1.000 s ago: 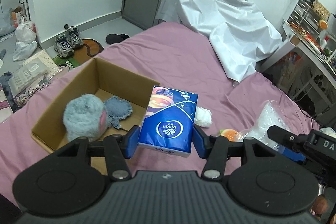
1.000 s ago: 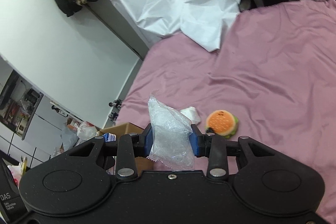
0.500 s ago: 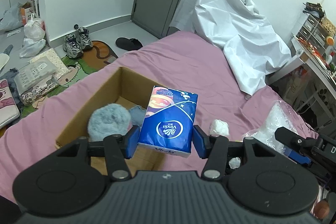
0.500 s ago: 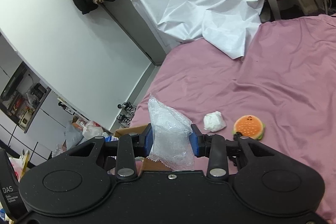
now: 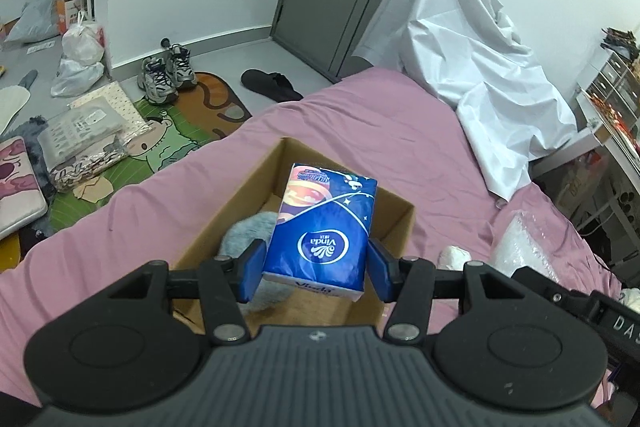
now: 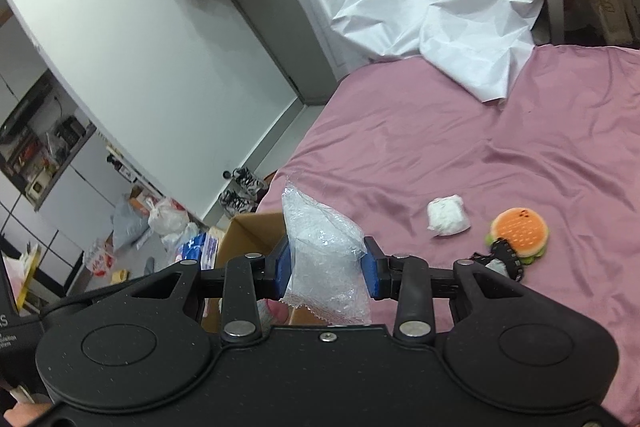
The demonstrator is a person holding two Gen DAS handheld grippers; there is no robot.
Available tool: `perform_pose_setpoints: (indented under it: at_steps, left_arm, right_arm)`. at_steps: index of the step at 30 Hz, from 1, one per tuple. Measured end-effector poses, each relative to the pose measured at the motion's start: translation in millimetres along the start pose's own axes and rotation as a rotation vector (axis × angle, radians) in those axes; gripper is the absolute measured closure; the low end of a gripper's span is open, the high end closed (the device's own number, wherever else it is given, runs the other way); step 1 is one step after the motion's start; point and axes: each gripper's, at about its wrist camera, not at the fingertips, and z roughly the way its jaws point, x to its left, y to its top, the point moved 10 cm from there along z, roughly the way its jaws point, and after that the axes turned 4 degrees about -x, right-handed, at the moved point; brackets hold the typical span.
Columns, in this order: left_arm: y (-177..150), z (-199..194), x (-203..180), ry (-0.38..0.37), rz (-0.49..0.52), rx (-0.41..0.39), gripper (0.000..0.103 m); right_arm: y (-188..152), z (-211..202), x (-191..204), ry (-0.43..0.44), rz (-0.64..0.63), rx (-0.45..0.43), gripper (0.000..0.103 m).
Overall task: Organize soft objects
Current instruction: 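Carry the tissue pack and plastic bag over the box with both tools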
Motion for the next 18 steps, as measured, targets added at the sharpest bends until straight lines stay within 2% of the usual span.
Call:
perform_pose_setpoints:
  at_steps: [11, 18]
  left_arm:
    - [7.3, 21.0, 34.9, 0.005, -0.052, 0.032, 0.05]
    - [12.5, 38.4, 37.4, -0.013, -0.059, 0.053, 0.05]
  right_arm:
    - [-14.1, 27.3, 18.9, -0.034, -0.016, 0.035, 0.068]
    - [-14.9, 42.3, 21.4, -0.049, -0.013, 0.05, 0.068]
